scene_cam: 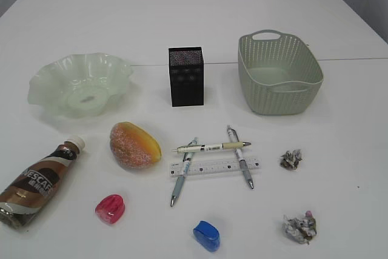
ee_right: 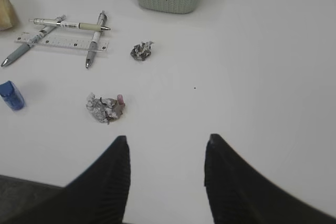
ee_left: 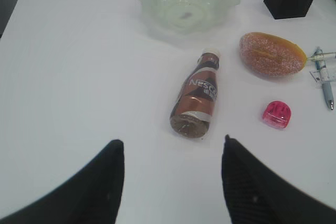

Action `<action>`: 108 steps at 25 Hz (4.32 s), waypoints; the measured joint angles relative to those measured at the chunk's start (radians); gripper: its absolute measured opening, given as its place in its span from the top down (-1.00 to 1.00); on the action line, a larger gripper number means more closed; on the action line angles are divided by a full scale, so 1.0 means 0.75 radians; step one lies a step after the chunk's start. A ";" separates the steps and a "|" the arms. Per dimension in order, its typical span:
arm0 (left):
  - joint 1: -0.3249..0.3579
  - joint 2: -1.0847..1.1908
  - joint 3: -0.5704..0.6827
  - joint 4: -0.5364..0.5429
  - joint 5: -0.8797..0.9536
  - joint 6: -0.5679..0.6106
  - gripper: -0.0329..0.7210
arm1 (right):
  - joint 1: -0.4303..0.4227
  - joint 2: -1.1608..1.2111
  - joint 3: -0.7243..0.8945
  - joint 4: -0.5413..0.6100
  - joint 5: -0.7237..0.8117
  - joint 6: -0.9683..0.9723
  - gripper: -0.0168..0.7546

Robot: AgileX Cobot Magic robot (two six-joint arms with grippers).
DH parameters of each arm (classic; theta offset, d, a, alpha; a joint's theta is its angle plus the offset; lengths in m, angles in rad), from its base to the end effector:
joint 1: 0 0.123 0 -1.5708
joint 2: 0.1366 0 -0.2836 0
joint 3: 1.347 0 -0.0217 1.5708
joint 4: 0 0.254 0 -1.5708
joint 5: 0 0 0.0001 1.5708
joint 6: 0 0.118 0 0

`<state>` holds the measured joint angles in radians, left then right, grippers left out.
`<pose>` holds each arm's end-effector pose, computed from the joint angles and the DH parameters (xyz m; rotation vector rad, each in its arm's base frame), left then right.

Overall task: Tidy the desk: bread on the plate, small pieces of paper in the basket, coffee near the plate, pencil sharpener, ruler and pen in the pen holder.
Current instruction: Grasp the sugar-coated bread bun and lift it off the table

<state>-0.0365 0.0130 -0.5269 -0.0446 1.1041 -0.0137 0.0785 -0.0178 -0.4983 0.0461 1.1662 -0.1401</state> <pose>0.0199 -0.0054 0.2699 0.0273 2.0739 -0.0844 0.0145 0.0062 0.2556 -0.2382 2.1195 0.0196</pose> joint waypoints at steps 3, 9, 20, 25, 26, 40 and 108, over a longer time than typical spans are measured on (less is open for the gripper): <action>0.000 0.000 0.000 -0.065 -0.003 0.000 -0.24 | 0.000 0.003 0.000 -0.006 0.001 0.066 0.06; 0.000 0.000 0.000 -0.164 -0.026 0.000 -0.24 | 0.000 0.135 -0.049 -0.009 0.035 0.201 0.06; 0.000 0.130 -0.062 -0.171 0.090 0.018 -0.24 | 0.000 0.503 -0.223 -0.009 0.058 0.326 0.06; -0.017 0.367 -0.212 -0.180 0.137 0.018 -0.24 | 0.000 0.704 -0.240 -0.009 0.084 0.344 0.06; -0.018 0.415 -0.255 -0.179 0.141 -0.011 -0.24 | 0.000 0.736 -0.245 -0.009 0.086 0.346 0.06; -0.020 1.170 -0.725 -0.448 0.209 -0.280 -0.53 | 0.000 1.168 -0.386 0.056 0.086 0.349 0.06; -0.362 2.756 -1.242 -0.596 -0.151 -0.494 -0.74 | 0.000 1.349 -0.484 0.111 0.091 0.315 0.06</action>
<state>-0.3082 2.0797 -1.4583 -0.4913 0.9907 -0.3842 0.0785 0.9941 -0.8611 0.1295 1.2345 0.0962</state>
